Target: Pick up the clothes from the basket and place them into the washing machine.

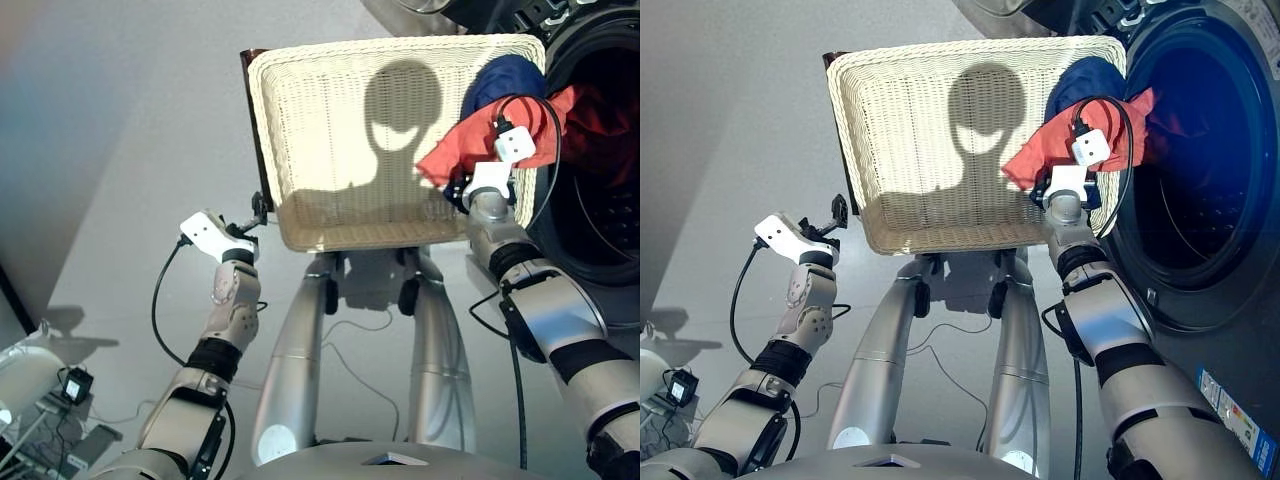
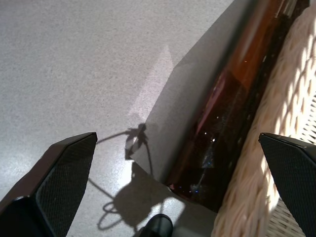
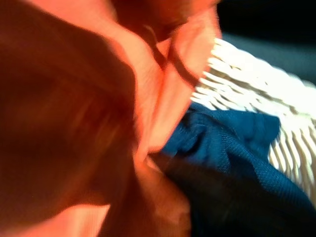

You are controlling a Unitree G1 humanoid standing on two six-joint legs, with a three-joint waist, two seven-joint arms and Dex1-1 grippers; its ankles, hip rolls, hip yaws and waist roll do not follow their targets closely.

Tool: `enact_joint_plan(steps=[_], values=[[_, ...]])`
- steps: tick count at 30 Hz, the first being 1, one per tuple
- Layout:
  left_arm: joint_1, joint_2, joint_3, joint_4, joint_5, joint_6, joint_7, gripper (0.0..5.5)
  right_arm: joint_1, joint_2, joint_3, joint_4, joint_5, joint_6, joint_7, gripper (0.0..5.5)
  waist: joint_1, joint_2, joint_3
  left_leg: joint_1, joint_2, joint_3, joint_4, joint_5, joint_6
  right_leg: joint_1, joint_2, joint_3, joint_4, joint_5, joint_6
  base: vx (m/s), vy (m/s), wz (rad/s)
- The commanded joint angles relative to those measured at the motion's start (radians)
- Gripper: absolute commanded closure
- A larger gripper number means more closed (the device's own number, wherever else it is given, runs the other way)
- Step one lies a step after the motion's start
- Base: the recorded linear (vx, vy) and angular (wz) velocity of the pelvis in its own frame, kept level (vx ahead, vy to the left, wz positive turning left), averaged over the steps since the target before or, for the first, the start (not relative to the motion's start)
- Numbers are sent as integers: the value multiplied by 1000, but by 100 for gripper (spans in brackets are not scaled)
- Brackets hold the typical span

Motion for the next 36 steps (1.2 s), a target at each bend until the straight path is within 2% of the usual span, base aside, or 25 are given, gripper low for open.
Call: enact_joint_plan(steps=[1,6,8,12,14,16,19,21,22,23,26,27,29,30,31,32,36], values=[[22,41,13,-56,42,-14,-1,0,-4,11,-11,-46,129,-61,2,550,-6,51,-10,9,32,3,-8,-19,-2,28,-1,5,37,-12,52,0,0,0],[20,31,25,-31,43,-19,11,0,56,27,-56,-185,202,-134,-19,550,-27,43,-30,43,33,13,-28,-25,-3,54,3,10,18,-8,52,0,0,0],[21,27,36,-19,49,-23,21,0,95,16,-49,-298,120,-163,-75,550,-39,40,-37,61,33,19,-41,-24,-4,65,4,14,8,-6,51,0,0,0],[20,11,54,-11,87,-45,47,0,181,-15,-111,-506,-76,-212,-226,550,-57,48,-46,96,28,28,-68,-26,-4,96,3,19,-17,-2,56,0,0,0],[23,10,58,-14,106,-54,54,0,188,-36,-172,-552,-146,-231,-310,550,-55,56,-50,106,24,32,-75,-27,-3,106,3,24,-23,-4,59,0,0,0],[21,21,51,-15,111,-64,55,0,152,-60,-238,-530,-143,-255,-380,550,-48,65,-51,111,20,33,-75,-31,-3,106,2,33,-21,-6,62,0,0,0],[27,46,29,-14,104,-70,52,0,38,-134,-336,-421,-10,-287,-437,550,-37,85,-54,106,14,37,-64,-37,1,93,1,45,-8,-10,65,0,0,0],[31,59,20,-32,78,-72,57,0,-70,-197,-387,-341,135,-357,-489,550,-19,97,-53,93,14,43,-52,-43,3,69,1,56,4,-11,67,0,0,0],[40,61,17,-51,76,-70,57,0,-80,-213,-400,-341,149,-356,-503,550,-17,102,-52,87,15,44,-48,-46,6,58,1,64,10,-10,68,-41,53,-76],[48,65,20,-61,83,-68,61,0,-86,-248,-414,-357,85,-367,-586,550,-13,108,-52,75,13,46,-32,-48,10,47,1,68,22,-11,68,0,0,0],[75,75,23,-74,104,-71,67,0,-78,-303,-418,-377,-113,-287,-735,550,-2,117,-62,47,11,41,6,-56,19,23,-1,72,59,-20,66,0,0,0],[82,79,23,-79,111,-71,70,0,-83,-320,-401,-371,-141,-262,-739,550,1,118,-67,40,11,41,18,-59,19,16,-2,72,69,-22,66,0,0,0],[89,85,25,-80,115,-72,73,0,-98,-318,-375,-338,-92,-257,-697,550,-1,114,-73,34,16,39,24,-62,18,11,-2,73,75,-23,64,0,0,0],[92,85,23,-78,109,-73,72,0,-104,-309,-347,-314,-86,-241,-678,503,0,111,-75,35,17,41,23,-62,18,13,-3,73,72,-21,62,0,0,0],[91,83,22,-75,103,-73,73,0,-107,-297,-337,-308,-82,-244,-671,162,-1,111,-76,36,18,42,22,-62,18,14,-3,73,70,-20,61,0,0,0],[88,82,19,-75,90,-75,72,0,-114,-279,-326,-295,-68,-247,-654,0,-1,107,-78,35,18,42,21,-62,17,16,-4,71,67,-17,61,0,0,0],[82,83,0,-94,96,-70,61,0,-110,-237,-291,-305,-83,-236,-627,0,-5,107,-78,39,18,40,9,-58,15,23,-6,68,57,-15,58,0,0,0]])
